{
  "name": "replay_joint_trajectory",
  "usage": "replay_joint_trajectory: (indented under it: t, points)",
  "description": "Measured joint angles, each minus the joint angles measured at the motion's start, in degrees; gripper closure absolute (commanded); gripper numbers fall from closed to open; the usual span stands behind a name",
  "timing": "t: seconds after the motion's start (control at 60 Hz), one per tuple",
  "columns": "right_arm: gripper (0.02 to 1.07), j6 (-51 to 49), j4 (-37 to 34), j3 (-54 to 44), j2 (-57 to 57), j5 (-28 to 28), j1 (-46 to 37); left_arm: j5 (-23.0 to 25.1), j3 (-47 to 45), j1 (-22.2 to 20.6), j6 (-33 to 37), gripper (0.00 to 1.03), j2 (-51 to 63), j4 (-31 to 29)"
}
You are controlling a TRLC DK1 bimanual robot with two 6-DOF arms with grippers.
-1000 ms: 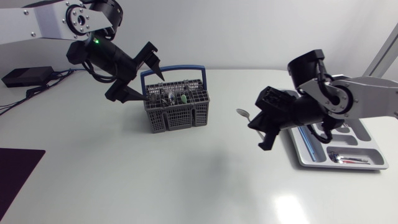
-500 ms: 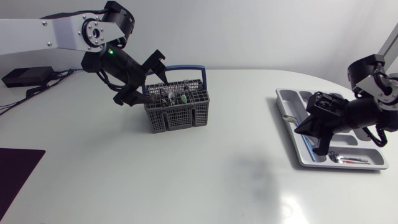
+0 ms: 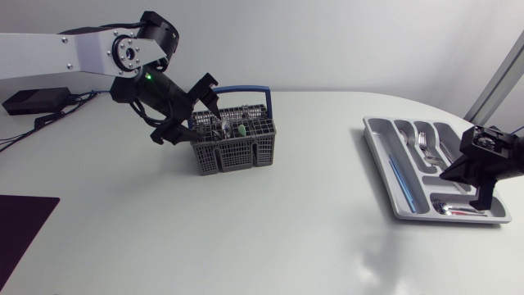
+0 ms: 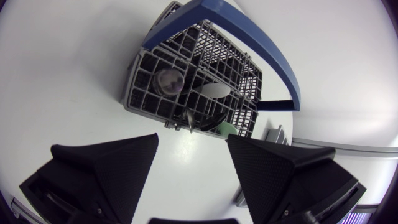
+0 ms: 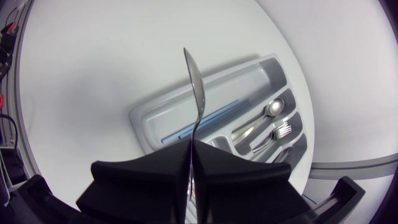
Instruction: Unload the cutlery basket into the drawer organizer.
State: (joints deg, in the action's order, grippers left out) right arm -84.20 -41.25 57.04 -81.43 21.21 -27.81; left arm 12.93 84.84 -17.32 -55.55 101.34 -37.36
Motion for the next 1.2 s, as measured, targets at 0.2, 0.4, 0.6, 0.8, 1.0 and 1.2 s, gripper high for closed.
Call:
replay_joint_trajectory:
  t: [0.2, 0.4, 0.6, 0.8, 1.0, 1.2]
  points:
    - [1.02, -8.1, -0.3, 2.4, -3.1, 0.0, -6.8, 0.0, -0.8, 0.0, 0.0, 0.27, 0.0, 0.7]
    - [1.02, -14.4, 0.4, 5.4, -9.1, -0.9, -11.4, 0.0, -0.8, 0.0, 0.0, 0.27, 0.0, 1.5]
    - [1.02, -17.4, 3.8, 5.3, -12.7, -3.4, -12.5, -1.3, -1.3, 0.0, 0.0, 0.39, 0.1, 2.7]
    - [1.02, -19.6, 10.4, 1.4, -13.9, -6.3, -12.5, -1.5, -1.9, 0.0, 0.0, 0.39, 0.1, 3.1]
    - [0.80, -20.7, 16.5, -3.0, -15.8, -9.1, -12.4, -2.0, -2.0, 0.0, 0.0, 0.45, 0.1, 3.8]
    - [0.30, -20.9, 17.4, -3.5, -15.9, -9.6, -12.4, -2.5, -2.3, 0.0, 0.0, 0.46, 0.1, 4.0]
